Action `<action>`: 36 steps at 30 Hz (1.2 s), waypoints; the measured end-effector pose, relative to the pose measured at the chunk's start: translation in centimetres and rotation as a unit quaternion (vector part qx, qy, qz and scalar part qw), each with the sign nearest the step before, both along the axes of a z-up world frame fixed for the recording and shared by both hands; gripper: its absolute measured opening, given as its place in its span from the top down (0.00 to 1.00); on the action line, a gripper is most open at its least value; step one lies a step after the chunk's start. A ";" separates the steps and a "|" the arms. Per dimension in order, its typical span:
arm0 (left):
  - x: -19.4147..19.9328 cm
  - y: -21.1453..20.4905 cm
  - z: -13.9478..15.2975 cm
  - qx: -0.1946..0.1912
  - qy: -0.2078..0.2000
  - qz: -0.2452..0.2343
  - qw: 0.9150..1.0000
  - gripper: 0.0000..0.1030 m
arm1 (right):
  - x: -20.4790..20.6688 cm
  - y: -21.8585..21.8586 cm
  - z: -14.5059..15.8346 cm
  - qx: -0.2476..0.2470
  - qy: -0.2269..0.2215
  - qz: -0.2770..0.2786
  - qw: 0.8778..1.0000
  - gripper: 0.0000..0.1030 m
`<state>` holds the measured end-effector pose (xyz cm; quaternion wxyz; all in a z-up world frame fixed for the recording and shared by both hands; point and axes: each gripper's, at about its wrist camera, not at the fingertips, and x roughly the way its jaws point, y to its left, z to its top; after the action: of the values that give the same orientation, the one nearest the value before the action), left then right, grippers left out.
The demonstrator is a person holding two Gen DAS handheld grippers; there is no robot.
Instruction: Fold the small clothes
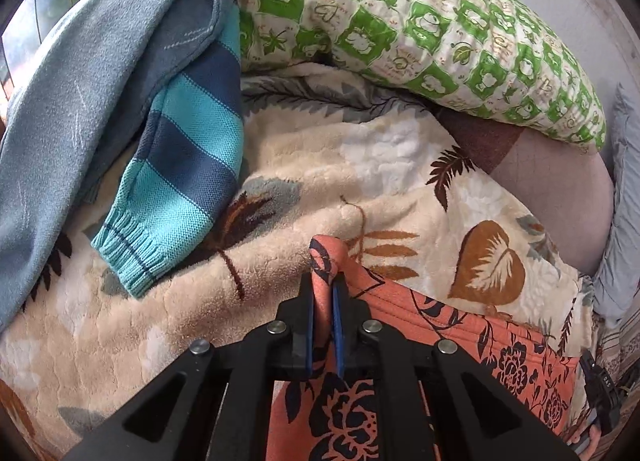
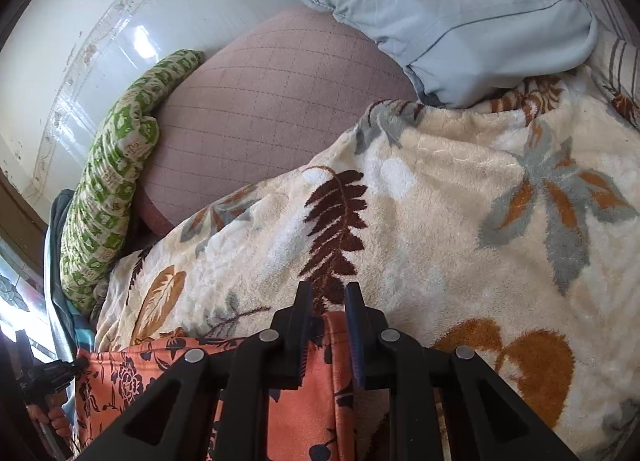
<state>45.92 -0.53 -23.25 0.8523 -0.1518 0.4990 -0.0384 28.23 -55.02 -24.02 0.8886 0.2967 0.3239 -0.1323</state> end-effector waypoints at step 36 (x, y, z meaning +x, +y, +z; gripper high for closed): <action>-18.4 -6.5 1.4 0.106 -0.077 -0.108 0.986 0.38 | -7.4 27.3 1.2 -0.148 0.077 0.289 0.943 0.81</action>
<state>27.54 -7.01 -21.85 0.8902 -0.0027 0.4469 -0.0889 20.86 -27.77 -22.79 0.8949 0.0442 0.4399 0.0609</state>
